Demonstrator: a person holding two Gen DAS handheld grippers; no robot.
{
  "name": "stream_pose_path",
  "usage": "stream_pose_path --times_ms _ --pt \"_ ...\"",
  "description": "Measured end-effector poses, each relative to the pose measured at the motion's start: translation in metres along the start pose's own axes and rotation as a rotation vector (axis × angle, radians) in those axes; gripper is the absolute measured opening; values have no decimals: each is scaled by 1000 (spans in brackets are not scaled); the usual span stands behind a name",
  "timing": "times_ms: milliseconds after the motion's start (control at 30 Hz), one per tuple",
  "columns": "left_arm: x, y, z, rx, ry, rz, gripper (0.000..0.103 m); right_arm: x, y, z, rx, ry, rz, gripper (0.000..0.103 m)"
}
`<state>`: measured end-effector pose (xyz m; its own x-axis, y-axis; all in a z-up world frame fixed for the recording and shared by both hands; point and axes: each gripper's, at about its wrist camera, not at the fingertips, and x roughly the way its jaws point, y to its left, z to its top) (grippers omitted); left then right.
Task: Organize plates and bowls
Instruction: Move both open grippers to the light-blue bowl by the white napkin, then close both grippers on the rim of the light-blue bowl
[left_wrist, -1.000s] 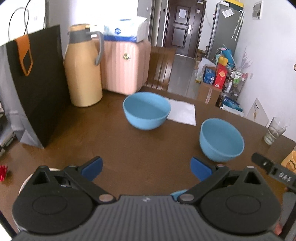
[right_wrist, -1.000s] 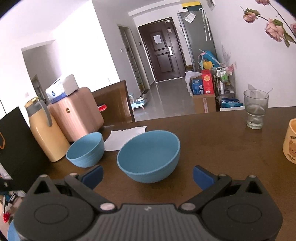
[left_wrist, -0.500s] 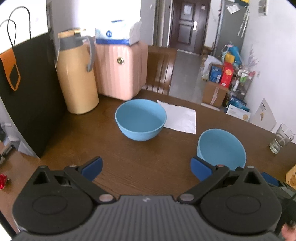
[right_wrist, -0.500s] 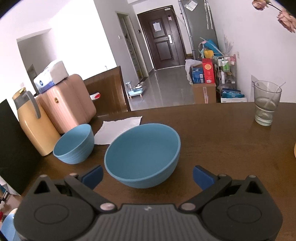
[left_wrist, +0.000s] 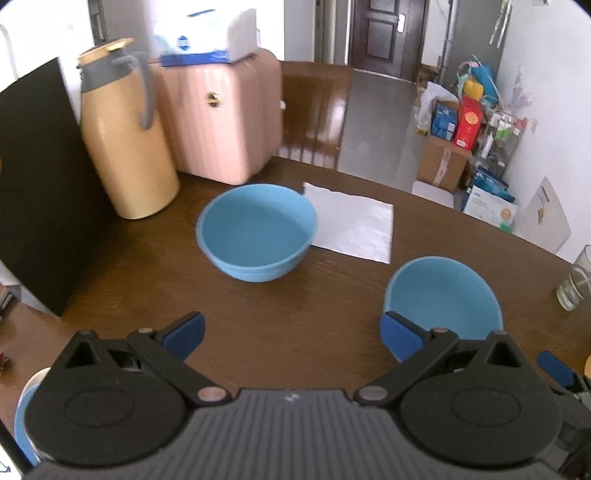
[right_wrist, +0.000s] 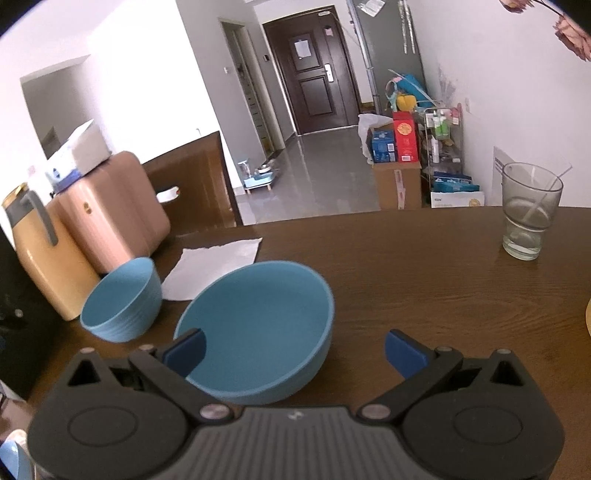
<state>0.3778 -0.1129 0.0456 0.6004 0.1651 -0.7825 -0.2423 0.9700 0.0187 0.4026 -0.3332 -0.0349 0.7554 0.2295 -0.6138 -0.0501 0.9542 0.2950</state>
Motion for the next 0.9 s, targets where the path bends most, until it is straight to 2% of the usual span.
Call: stream_pose_path --times_ms 233,400,567,667,800,900 --pt "8 -39 15 25 27 -48 103 8 -21 14 45 0 -35 103" --pt "25 -59 23 19 34 -12 103 16 -33 21 61 12 -30 103" --pt "46 -70 32 -4 79 -26 103 30 -35 25 47 42 -64 103" --pt "54 -72 33 -20 95 -61 103 37 -40 26 56 46 -75 103" --pt "62 -79 38 -9 82 -29 103 44 -43 28 59 63 -70 103" --pt "75 -84 40 8 100 -4 103 47 -42 28 47 75 -62 103"
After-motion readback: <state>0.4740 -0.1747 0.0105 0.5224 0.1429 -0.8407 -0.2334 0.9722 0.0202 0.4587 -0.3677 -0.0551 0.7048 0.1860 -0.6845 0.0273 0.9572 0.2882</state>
